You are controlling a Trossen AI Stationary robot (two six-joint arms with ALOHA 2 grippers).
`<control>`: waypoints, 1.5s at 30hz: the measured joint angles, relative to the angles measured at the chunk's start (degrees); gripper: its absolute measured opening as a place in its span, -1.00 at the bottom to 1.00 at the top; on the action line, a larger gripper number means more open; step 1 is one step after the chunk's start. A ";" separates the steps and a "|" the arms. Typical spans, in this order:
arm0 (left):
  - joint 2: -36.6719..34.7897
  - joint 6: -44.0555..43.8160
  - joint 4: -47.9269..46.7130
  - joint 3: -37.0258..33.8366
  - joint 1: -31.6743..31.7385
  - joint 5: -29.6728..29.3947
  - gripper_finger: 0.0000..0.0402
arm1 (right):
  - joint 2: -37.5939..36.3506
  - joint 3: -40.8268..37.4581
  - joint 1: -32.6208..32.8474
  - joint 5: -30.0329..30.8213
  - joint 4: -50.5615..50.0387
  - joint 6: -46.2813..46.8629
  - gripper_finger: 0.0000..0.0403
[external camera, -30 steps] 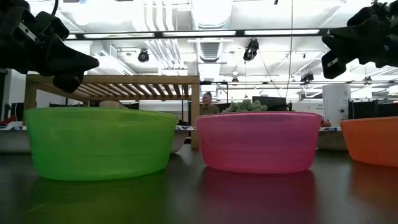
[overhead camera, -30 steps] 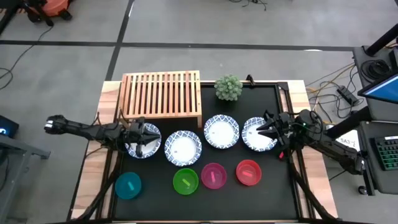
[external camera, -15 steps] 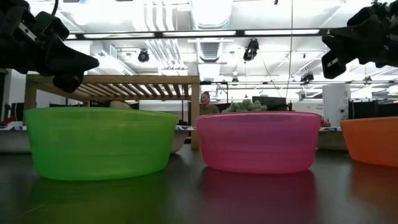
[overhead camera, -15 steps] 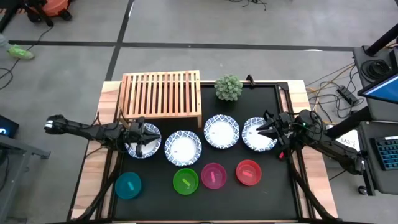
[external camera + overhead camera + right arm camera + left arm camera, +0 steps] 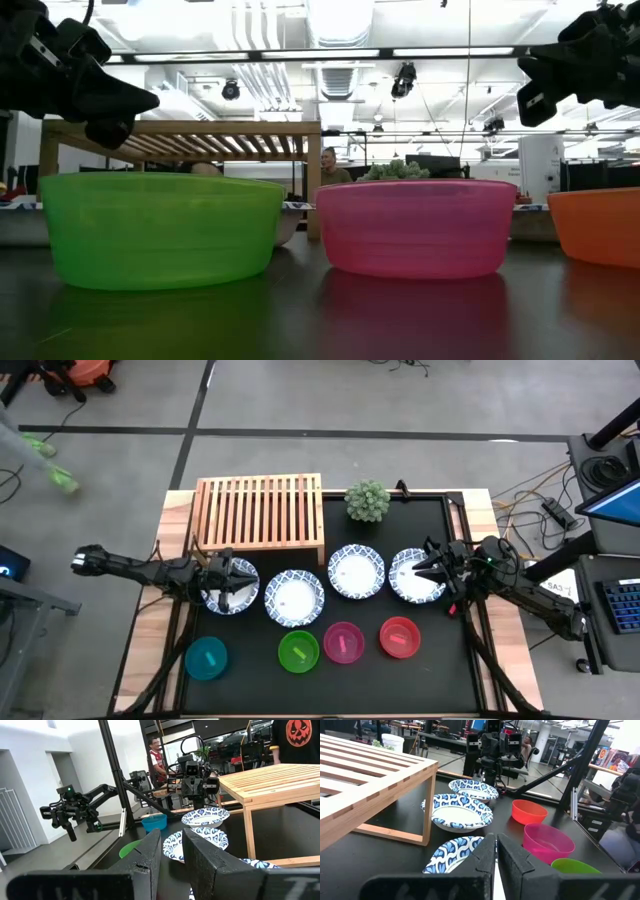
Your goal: Place and stack bowls onto a shelf
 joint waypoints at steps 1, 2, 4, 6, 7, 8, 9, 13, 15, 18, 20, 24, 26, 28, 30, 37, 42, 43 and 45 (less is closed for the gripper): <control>0.00 0.00 -0.02 -0.01 -0.01 -0.01 -1.00 | 0.00 -0.01 0.01 0.01 0.01 0.00 -0.65; 0.00 0.00 0.00 0.00 0.00 0.02 -1.00 | 0.00 0.00 0.00 0.01 0.01 0.00 -0.65; 0.00 0.00 -0.02 -0.02 0.00 0.01 -1.00 | 0.02 -0.01 -0.01 0.00 0.01 0.00 -0.65; 0.00 0.00 -0.02 -0.02 0.00 -0.01 -1.00 | 0.02 -0.01 -0.01 -0.01 0.01 0.00 -0.65; 0.00 0.00 -0.02 -0.01 0.00 0.01 -1.00 | 0.01 0.00 0.00 0.01 0.00 0.00 -0.65; 0.00 0.00 -0.01 0.00 0.00 0.01 -1.00 | 0.02 -0.01 0.01 0.01 0.01 0.00 -0.65; 0.00 0.00 0.00 -0.01 0.00 0.01 -1.00 | 0.01 -0.01 0.00 0.01 0.01 0.00 -0.65; 0.00 0.00 0.00 0.00 0.00 0.02 -1.00 | 0.01 0.00 0.01 0.01 0.00 0.00 -0.65; 0.00 0.00 -0.01 -0.02 -0.02 -0.01 -1.00 | 0.02 -0.01 -0.01 0.01 0.01 0.00 -0.65; 0.00 0.00 -0.01 -0.01 -0.02 0.02 -1.00 | 0.00 -0.01 0.01 0.00 -0.01 0.00 -0.65; 0.00 0.00 -0.01 -0.02 0.00 0.01 -1.00 | 0.02 -0.01 -0.01 0.00 0.01 0.00 -0.65; 0.00 0.00 -0.01 0.00 0.00 0.00 -1.00 | 0.02 0.00 0.01 0.00 0.00 0.00 -0.65; 0.00 0.00 -0.02 -0.02 -0.01 0.01 -1.00 | 0.00 0.00 0.00 0.00 0.00 0.00 -0.65; 0.00 0.66 -0.01 -0.02 -0.01 -0.02 -1.00 | 0.02 0.00 0.01 0.01 -0.01 0.00 -0.65; 0.00 4.23 0.41 -0.03 -0.03 -0.89 -1.00 | 0.00 -0.01 0.01 0.01 0.01 0.00 -0.65; 0.02 -4.22 15.37 -0.08 0.02 -3.07 -1.00 | 0.02 0.01 0.01 0.01 0.68 3.52 -0.65; 0.00 -4.02 23.15 -0.06 0.00 -3.07 -1.00 | 0.02 0.01 0.42 1.76 6.35 9.20 -0.65; 0.00 -3.55 23.77 -0.06 0.00 -3.08 -1.00 | 0.02 0.01 0.75 3.68 8.49 9.96 -0.65; 0.00 -2.43 25.11 -0.06 0.00 -3.22 -1.00 | 0.02 0.17 1.43 7.40 11.04 10.39 -0.65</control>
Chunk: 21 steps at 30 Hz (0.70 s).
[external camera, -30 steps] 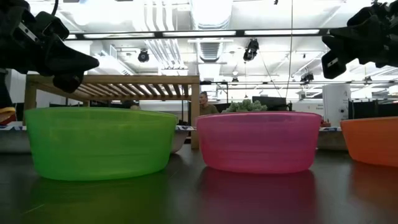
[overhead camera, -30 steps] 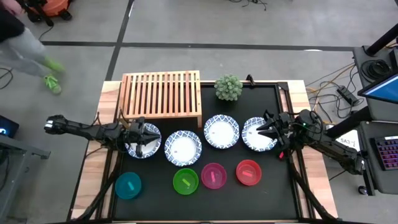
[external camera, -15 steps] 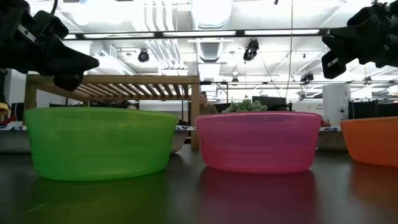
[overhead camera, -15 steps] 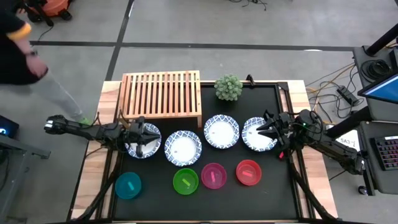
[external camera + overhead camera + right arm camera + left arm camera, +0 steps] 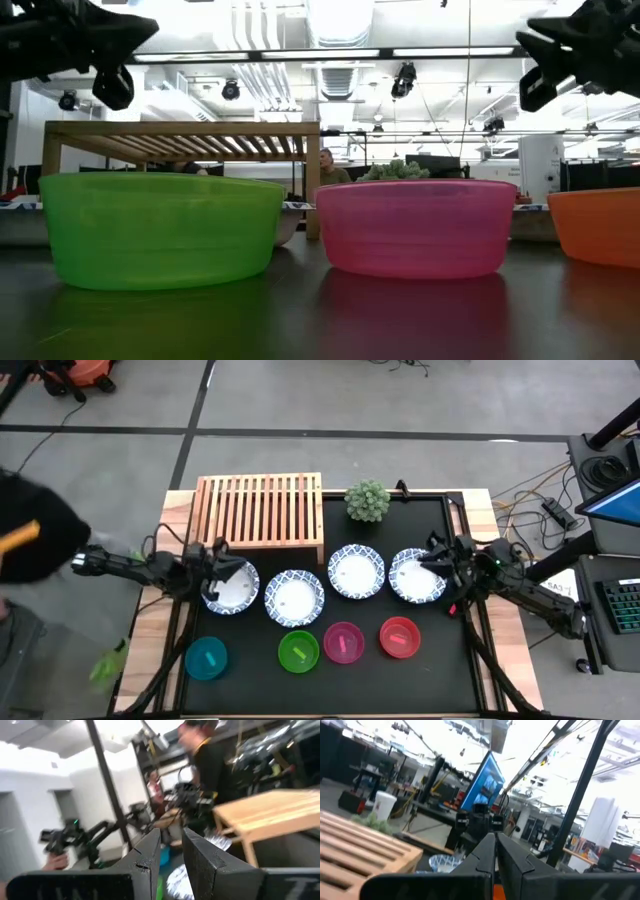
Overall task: Place and stack bowls onto a shelf
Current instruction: Put the center right blue patterned bowl on the shelf
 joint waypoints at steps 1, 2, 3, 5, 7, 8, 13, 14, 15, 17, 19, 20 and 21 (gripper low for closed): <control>0.00 0.73 0.55 0.00 0.00 -0.36 -1.00 | 0.01 0.27 0.23 1.34 -0.05 -0.25 -0.65; 0.00 1.00 0.82 0.01 0.00 -0.44 -1.00 | 0.26 0.73 0.45 2.51 -0.22 -0.47 -0.65; 0.00 0.96 0.82 0.02 0.00 -0.48 -1.00 | 0.55 1.30 0.60 3.31 -0.10 -0.57 -0.65; 0.00 0.67 0.80 0.02 0.00 -0.48 -1.00 | 1.53 2.26 0.77 4.70 0.28 -0.84 -0.65; 0.00 -0.40 0.99 0.02 0.00 -0.51 -1.00 | 3.30 3.30 0.90 6.44 -0.01 -0.91 -0.65; 0.02 -0.80 1.57 0.02 -0.02 -0.77 -1.00 | 4.36 3.95 0.90 7.10 -0.15 -1.00 -0.65; 0.03 3.29 3.78 1.53 0.00 -0.98 -1.00 | 12.34 8.55 0.90 9.00 0.11 -2.52 -0.65; 0.07 4.57 2.60 2.64 0.00 -0.96 -1.00 | 14.41 9.66 0.89 9.18 0.05 -3.04 -0.65; 0.20 6.03 0.96 4.09 0.00 -0.96 -1.00 | 16.54 10.81 0.88 9.23 0.04 -3.57 -0.65; 0.43 9.11 -4.55 7.60 0.00 -0.94 -1.00 | 20.71 13.19 0.88 9.24 -0.07 -5.03 -0.65; 0.84 11.55 -12.60 11.70 0.00 -0.96 -1.00 | 24.85 15.57 0.93 9.17 -0.17 -6.23 -0.65; 1.05 12.46 -17.12 13.85 0.00 -0.97 -1.00 | 26.78 16.72 0.99 9.14 -0.20 -6.63 -0.65; 1.29 12.82 -21.41 15.94 0.00 -1.01 -1.00 | 28.77 17.78 0.99 9.10 -0.22 -7.23 -0.65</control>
